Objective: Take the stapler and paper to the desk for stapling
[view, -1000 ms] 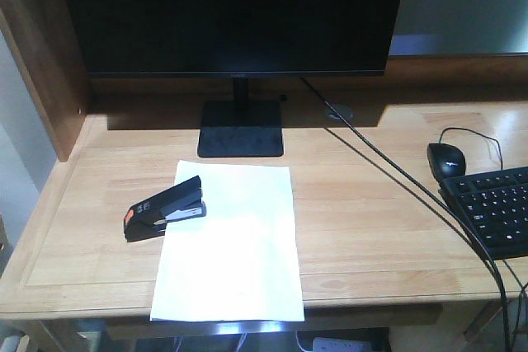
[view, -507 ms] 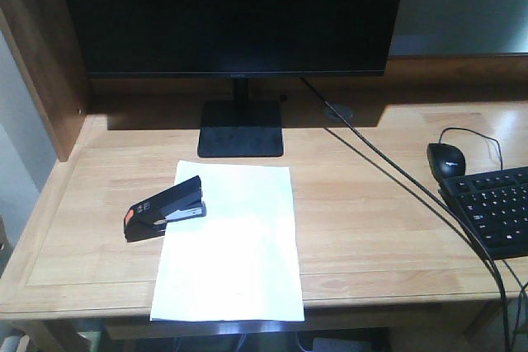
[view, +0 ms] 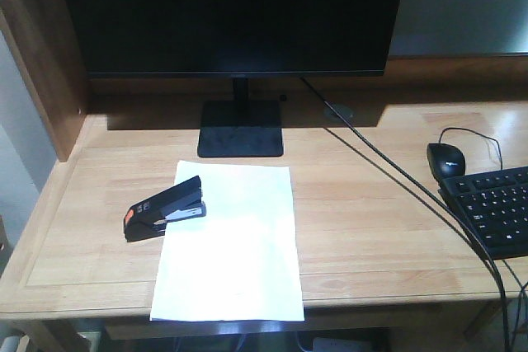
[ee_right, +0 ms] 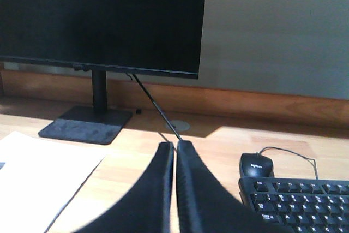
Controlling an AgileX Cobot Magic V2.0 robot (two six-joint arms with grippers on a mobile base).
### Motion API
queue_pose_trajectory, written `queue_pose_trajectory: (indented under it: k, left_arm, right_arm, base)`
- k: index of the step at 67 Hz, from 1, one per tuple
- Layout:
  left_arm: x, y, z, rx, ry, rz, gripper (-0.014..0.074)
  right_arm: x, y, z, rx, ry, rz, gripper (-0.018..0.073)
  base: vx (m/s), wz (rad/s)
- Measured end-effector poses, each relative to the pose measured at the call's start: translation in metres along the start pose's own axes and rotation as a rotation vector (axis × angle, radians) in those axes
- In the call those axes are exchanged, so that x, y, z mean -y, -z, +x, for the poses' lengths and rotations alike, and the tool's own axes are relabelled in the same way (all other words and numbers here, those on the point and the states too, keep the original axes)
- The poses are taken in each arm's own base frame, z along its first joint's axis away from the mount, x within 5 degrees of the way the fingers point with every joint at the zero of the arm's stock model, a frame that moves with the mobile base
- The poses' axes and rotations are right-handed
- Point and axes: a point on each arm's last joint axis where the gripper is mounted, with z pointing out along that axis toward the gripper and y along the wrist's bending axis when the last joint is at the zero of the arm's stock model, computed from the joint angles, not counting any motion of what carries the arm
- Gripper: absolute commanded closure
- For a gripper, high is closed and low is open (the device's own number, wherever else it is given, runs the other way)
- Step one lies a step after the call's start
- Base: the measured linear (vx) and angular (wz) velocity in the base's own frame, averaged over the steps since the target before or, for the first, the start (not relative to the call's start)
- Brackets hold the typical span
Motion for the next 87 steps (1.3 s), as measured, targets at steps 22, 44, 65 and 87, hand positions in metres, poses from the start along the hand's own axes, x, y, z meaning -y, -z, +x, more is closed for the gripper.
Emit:
queue_pose_trajectory:
  k: [22, 44, 65, 87]
  left_arm:
    - [0.0000, 0.0000, 0.0000, 0.000, 0.000, 0.000, 0.0603]
    - [0.0000, 0.0000, 0.0000, 0.000, 0.000, 0.000, 0.0603]
    - [0.0000, 0.0000, 0.0000, 0.000, 0.000, 0.000, 0.0603]
    - [0.0000, 0.0000, 0.0000, 0.000, 0.000, 0.000, 0.0603]
  right_arm:
    - [0.0001, 0.0000, -0.0005, 0.005, 0.003, 0.002, 0.0568]
    - [0.0001, 0.0000, -0.0005, 0.005, -0.007, 0.002, 0.0568]
    - [0.0001, 0.0000, -0.0005, 0.005, -0.016, 0.002, 0.0568]
    - [0.0001, 0.0000, -0.0005, 0.005, -0.016, 0.002, 0.0568]
  base:
    - [0.00, 0.00]
    - [0.00, 0.00]
    - [0.00, 0.00]
    - [0.00, 0.00]
